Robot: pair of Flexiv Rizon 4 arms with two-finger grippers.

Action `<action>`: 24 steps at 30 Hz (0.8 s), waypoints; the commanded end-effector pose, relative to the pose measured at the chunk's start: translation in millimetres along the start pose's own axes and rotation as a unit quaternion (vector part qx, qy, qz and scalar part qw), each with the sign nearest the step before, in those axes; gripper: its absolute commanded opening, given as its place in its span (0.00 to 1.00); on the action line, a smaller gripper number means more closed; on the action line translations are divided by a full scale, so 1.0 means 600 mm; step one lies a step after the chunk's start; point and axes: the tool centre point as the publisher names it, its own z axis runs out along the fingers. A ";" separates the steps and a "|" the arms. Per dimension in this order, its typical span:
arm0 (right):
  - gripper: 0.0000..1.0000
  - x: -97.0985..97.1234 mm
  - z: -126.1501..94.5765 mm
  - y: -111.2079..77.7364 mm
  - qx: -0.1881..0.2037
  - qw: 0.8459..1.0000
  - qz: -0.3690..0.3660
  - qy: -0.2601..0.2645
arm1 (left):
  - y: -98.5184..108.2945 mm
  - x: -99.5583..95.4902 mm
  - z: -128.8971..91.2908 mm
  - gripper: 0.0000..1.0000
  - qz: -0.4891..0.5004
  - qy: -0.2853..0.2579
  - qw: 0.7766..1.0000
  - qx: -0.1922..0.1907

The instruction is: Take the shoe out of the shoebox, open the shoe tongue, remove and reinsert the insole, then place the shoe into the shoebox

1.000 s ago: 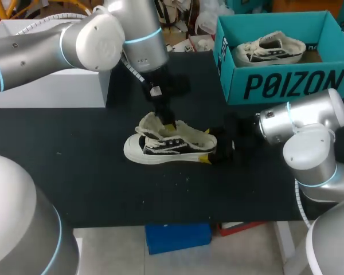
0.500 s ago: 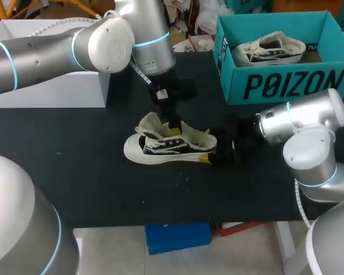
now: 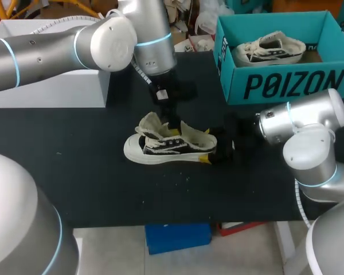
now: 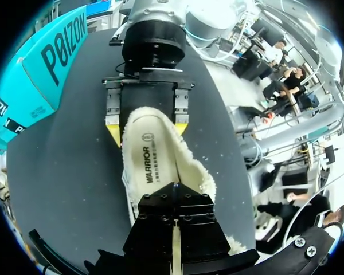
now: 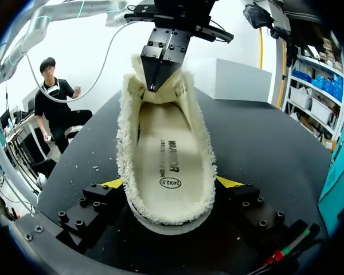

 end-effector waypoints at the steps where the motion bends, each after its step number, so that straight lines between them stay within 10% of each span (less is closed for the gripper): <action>1: 0.00 -0.002 0.001 -0.005 0.000 1.000 0.001 0.000 | -0.010 -0.015 -0.001 0.00 0.002 0.019 1.000 -0.017; 24: 0.00 -0.002 0.001 -0.005 0.000 1.000 0.001 0.000 | 0.007 0.015 0.065 0.00 -0.035 0.028 0.999 -0.022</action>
